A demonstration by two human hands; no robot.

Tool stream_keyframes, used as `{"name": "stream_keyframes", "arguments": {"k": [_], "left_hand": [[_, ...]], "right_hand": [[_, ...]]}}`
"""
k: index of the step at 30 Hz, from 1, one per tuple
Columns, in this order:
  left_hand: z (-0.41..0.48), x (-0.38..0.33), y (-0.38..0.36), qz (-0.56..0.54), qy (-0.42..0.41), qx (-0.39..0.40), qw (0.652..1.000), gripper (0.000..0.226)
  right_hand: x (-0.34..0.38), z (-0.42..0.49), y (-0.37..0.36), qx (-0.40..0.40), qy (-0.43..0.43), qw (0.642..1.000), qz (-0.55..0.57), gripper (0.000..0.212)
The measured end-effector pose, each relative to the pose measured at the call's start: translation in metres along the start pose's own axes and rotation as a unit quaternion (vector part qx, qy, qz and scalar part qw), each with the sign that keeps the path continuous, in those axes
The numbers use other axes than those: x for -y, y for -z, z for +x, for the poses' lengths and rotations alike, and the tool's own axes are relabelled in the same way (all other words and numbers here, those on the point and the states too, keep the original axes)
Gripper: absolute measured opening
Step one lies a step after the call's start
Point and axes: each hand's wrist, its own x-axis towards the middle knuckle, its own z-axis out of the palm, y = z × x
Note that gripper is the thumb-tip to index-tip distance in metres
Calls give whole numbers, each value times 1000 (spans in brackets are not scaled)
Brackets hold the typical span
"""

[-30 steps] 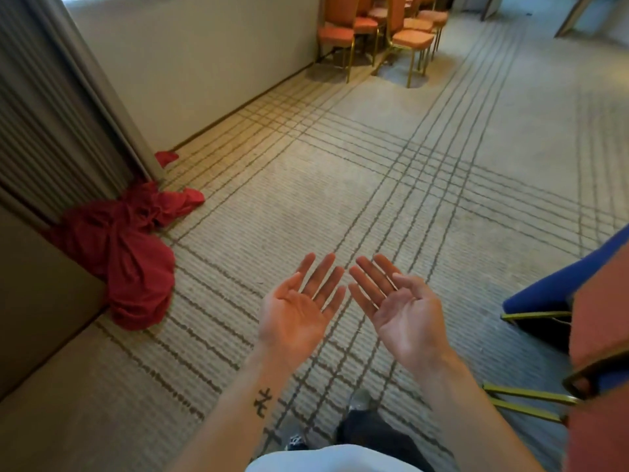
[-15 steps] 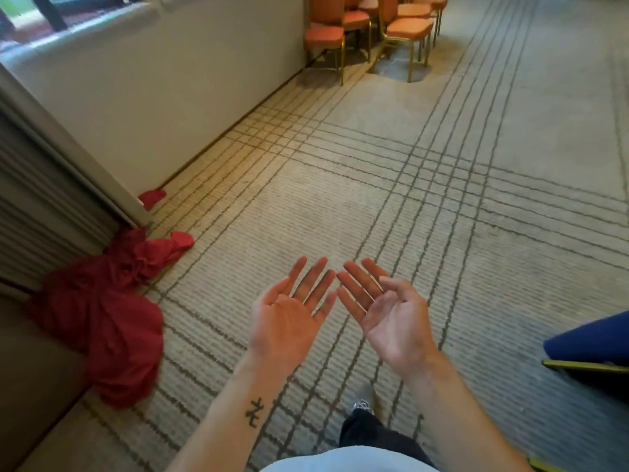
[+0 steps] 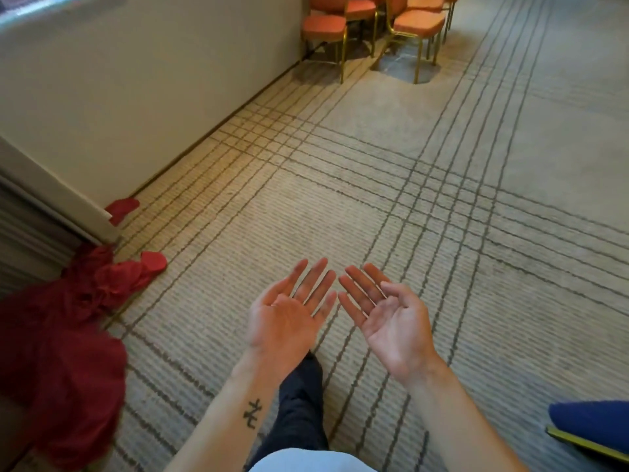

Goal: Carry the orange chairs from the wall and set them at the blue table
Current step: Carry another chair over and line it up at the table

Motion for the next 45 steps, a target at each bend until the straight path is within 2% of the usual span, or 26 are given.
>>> {"name": "stream_keyframes", "arguments": {"k": [8, 14, 21, 29, 33, 36, 45], "left_hand": [[153, -112, -77, -10, 26, 19, 999, 49], [237, -178, -137, 13, 34, 51, 998, 47], [351, -211, -183, -11, 34, 25, 999, 45], [515, -253, -274, 23, 18, -6, 1000, 45], [580, -279, -323, 32, 3, 0, 999, 47], [621, -296, -349, -3, -6, 1, 1000, 47], [792, -369, -406, -31, 14, 17, 999, 49]], "right_hand": [[70, 154, -101, -17, 38, 999, -15, 44], [112, 238, -158, 9, 53, 998, -26, 41], [169, 354, -183, 7, 39, 999, -22, 41], [279, 529, -217, 11, 22, 1000, -1, 40], [333, 601, -246, 30, 15, 999, -2, 40], [367, 644, -264, 38, 9, 999, 0, 40], [438, 807, -324, 16, 18, 999, -27, 39]]}}
